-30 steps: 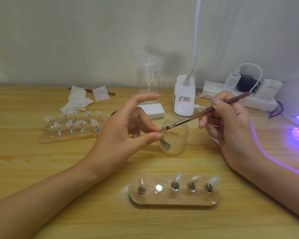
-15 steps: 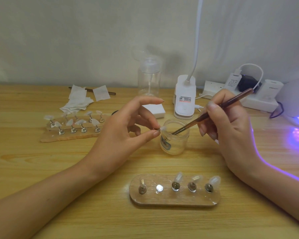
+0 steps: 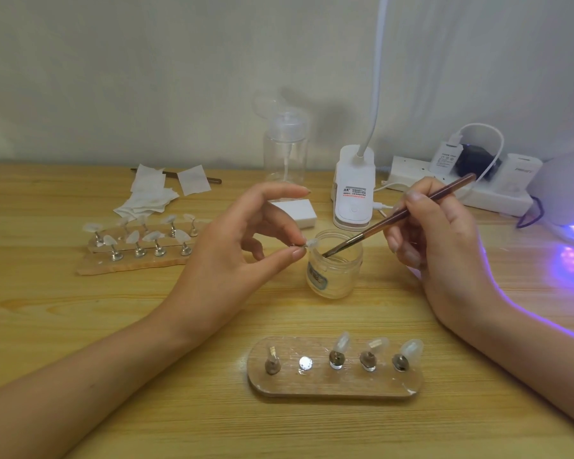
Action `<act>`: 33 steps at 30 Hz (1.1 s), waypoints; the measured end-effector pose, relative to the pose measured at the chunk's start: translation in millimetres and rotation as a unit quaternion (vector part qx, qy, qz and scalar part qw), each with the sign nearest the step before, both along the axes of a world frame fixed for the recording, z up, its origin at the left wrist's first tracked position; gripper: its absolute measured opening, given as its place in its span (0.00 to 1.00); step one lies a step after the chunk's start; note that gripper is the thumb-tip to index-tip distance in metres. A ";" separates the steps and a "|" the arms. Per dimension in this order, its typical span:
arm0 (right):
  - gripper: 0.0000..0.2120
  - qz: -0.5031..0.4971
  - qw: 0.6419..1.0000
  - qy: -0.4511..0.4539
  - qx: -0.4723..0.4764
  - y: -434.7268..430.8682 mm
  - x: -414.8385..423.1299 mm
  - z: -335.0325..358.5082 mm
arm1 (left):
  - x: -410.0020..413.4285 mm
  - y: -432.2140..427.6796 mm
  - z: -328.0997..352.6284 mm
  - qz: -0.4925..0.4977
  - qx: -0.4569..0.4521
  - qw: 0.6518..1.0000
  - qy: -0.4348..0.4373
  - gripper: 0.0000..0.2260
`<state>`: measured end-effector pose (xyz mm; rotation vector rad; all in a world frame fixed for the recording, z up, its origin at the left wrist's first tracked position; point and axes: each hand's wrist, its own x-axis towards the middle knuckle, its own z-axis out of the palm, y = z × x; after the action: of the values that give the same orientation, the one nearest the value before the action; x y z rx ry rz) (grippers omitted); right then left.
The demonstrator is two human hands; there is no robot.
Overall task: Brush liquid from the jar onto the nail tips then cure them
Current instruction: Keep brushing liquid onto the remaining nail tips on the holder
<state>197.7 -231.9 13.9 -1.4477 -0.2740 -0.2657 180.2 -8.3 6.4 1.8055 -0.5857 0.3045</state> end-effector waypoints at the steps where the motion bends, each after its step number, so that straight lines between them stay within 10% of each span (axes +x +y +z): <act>1: 0.13 -0.004 1.000 0.014 0.014 -0.6 1.5 -0.3 | 0.2 0.2 -0.3 0.001 -0.001 1.000 0.000 0.22; 33: 0.14 0.003 0.998 0.055 0.037 -2.8 3.7 0.1 | -0.3 -1.9 -1.8 0.002 -0.003 1.000 0.001 0.22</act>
<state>201.4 -234.7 14.0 -1.3833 -0.1771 -0.1888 179.9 -10.1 4.6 1.8009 -0.5797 0.3062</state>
